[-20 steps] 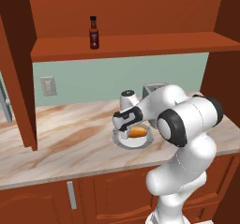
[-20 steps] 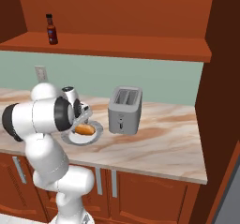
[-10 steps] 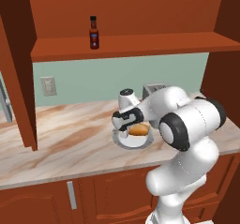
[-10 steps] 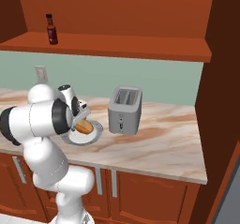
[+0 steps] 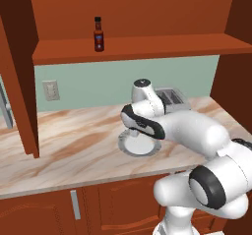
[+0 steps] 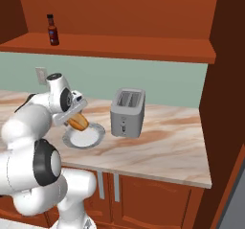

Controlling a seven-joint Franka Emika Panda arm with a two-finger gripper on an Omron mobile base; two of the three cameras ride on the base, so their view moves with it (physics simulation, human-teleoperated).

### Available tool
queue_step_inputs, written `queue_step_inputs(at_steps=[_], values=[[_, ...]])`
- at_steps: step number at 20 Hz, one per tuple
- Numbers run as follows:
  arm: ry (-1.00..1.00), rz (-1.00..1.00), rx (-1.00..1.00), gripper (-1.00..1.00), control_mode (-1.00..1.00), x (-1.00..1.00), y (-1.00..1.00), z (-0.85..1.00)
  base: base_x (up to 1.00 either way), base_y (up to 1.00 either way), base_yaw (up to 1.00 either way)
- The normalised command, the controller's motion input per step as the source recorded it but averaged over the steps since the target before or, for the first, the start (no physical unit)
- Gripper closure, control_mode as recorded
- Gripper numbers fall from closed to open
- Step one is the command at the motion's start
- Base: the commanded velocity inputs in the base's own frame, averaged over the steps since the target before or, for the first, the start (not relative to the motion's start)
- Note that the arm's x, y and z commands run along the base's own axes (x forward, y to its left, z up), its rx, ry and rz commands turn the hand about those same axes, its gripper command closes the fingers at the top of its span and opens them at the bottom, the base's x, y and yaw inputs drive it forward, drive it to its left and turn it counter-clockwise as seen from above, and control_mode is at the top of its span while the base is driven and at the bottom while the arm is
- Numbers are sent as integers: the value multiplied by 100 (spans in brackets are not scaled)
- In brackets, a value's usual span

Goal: Move the hot dog bun to the plate on the dining table and place the condiment next to that plate. Then navigate to the fridge and take the sausage and place it on the plate as well.

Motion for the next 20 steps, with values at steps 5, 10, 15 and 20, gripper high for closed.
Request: queue_step_inputs(at_steps=[5, 10, 15, 20], values=[[3, -18, 11, 100, -100, -44, -17, 82, 0, 0, 0], [3, -15, 3, 100, -100, -12, -35, 20, 0, 0, 0], [2, -3, 0, 100, 100, 0, -12, 0, -40, -12, -4], [0, 0, 0, 100, 100, 0, 0, 0, -100, -20, -24]])
